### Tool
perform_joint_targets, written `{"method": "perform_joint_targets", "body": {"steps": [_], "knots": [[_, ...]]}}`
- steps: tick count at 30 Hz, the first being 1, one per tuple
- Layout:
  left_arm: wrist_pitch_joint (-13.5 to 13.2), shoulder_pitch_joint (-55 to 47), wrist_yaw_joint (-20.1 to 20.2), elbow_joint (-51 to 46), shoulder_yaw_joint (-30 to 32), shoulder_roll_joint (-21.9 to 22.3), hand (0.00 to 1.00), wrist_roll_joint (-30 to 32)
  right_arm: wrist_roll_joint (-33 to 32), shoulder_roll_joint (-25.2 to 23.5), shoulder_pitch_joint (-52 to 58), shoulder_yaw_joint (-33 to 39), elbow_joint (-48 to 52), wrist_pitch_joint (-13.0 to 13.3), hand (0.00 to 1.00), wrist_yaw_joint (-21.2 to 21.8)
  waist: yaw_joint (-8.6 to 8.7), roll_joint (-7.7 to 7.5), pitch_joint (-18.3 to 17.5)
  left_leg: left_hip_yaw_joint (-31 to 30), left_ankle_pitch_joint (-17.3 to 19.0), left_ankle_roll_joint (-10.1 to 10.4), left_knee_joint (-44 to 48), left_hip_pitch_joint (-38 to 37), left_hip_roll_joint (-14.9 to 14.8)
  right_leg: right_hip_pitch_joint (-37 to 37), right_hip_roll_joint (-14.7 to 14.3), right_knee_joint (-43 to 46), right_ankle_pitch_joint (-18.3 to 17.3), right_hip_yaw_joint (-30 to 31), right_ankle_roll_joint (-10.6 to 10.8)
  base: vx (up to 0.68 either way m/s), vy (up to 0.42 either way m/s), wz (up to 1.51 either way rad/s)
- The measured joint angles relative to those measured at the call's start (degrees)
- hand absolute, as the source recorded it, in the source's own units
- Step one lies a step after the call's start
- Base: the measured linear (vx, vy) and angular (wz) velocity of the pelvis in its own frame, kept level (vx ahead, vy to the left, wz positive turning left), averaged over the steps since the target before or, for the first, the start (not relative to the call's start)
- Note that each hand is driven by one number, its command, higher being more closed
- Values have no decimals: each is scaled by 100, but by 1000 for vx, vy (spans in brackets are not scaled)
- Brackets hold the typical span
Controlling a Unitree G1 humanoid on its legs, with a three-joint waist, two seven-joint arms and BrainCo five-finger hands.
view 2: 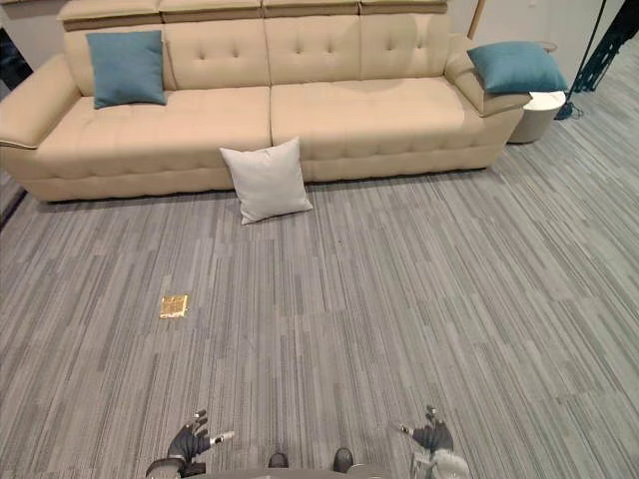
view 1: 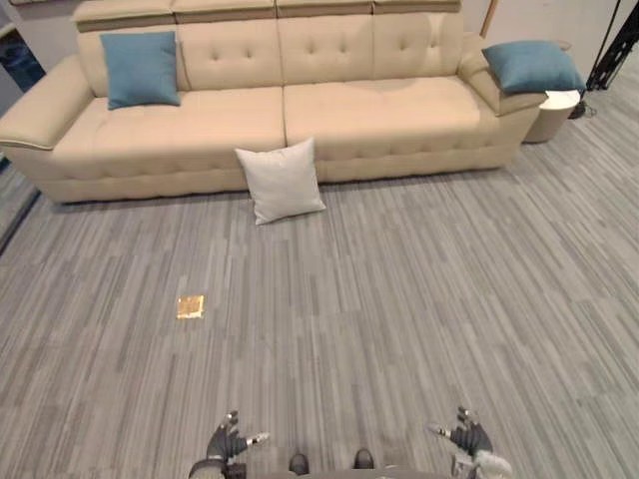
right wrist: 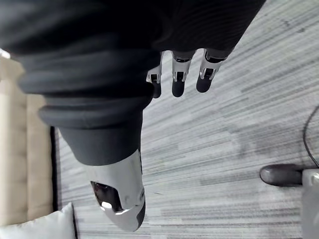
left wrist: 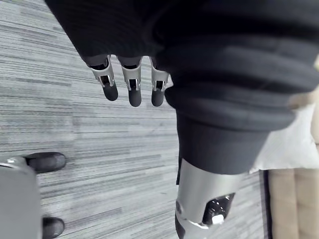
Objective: Pick up cushions and gather them together orderly.
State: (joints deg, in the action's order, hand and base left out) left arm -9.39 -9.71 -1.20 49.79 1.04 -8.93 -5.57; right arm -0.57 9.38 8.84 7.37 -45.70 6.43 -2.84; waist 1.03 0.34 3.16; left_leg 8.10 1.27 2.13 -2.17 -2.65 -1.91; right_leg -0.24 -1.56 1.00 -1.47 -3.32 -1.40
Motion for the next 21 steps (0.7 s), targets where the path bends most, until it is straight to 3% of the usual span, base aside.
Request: {"method": "perform_joint_targets", "body": {"steps": [13,18,21], "knots": [[-6,-18,-8,-297,195,-83,0,47,734,259,-78,-281,415,4,0,170,98,42,73,-30,75,96,26,9,-2,97,20,-99,-45,-146,66,22,-1,4],[-5,-28,-33,-565,197,-82,0,-52,641,280,-149,-280,416,3,0,165,96,70,168,-96,226,-86,259,278,13,-31,54,-90,-76,-298,97,-34,11,11],[-6,-28,-59,-779,197,-76,0,-130,398,279,-192,-273,417,2,0,158,53,68,222,-149,505,-154,774,644,14,-201,90,36,-177,-306,178,-14,24,6]]}}
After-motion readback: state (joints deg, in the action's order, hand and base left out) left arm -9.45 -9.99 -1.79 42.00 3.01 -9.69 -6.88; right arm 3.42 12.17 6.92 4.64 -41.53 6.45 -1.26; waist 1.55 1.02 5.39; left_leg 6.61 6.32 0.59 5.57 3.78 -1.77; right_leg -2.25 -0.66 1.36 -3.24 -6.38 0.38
